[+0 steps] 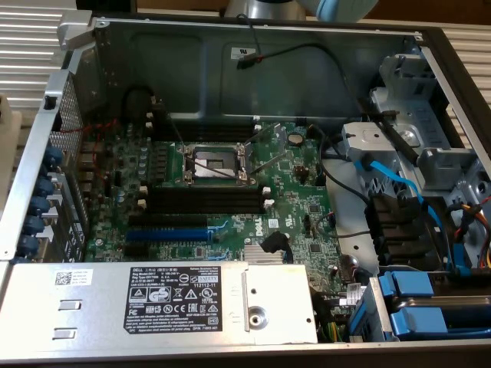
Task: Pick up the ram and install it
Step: 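Pick up the ram and move it above insertion slot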
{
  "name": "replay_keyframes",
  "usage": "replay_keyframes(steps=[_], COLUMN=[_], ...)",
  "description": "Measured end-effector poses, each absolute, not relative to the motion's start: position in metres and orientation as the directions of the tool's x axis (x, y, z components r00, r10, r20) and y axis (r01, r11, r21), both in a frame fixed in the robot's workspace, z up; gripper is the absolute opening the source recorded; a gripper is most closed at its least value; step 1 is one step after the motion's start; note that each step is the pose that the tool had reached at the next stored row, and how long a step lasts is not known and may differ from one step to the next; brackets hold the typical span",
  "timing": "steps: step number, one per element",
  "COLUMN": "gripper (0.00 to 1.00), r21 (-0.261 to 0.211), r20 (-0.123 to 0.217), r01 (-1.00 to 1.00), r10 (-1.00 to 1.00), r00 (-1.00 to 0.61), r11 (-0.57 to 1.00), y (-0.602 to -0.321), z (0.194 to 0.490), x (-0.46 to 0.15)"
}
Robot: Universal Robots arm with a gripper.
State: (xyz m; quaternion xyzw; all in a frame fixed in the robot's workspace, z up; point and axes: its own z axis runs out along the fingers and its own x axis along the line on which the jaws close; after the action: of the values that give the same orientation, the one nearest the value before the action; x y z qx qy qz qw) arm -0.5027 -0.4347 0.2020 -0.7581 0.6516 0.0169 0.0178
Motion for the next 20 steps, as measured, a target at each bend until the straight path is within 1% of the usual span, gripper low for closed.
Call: replay_keyframes(steps=[4, 5, 6, 7, 9, 20], gripper=[0.33, 0.31, 0.24, 0.24, 0.13, 0.13], r21=[-0.005, -0.005, -0.005, -0.005, -0.005, -0.005], r20=[-0.049, -0.049, -0.049, -0.049, -0.049, -0.049], r01=[-0.989, -0.989, -0.989, -0.989, -0.989, -0.989], r10=[-0.987, -0.987, -0.987, -0.987, -0.987, -0.987], r00=[0.15, 0.15, 0.15, 0.15, 0.15, 0.15], r11=[-0.15, -0.15, -0.15, -0.15, -0.15, -0.15], y=[-0.4348, -0.4347, -0.4348, -0.4347, -0.4347, -0.4347], z=[0.202, 0.2021, 0.2021, 0.2021, 0.2021, 0.2021], x=[-0.5027, -0.5027, -0.5027, -0.5027, -0.5027, -0.5027])
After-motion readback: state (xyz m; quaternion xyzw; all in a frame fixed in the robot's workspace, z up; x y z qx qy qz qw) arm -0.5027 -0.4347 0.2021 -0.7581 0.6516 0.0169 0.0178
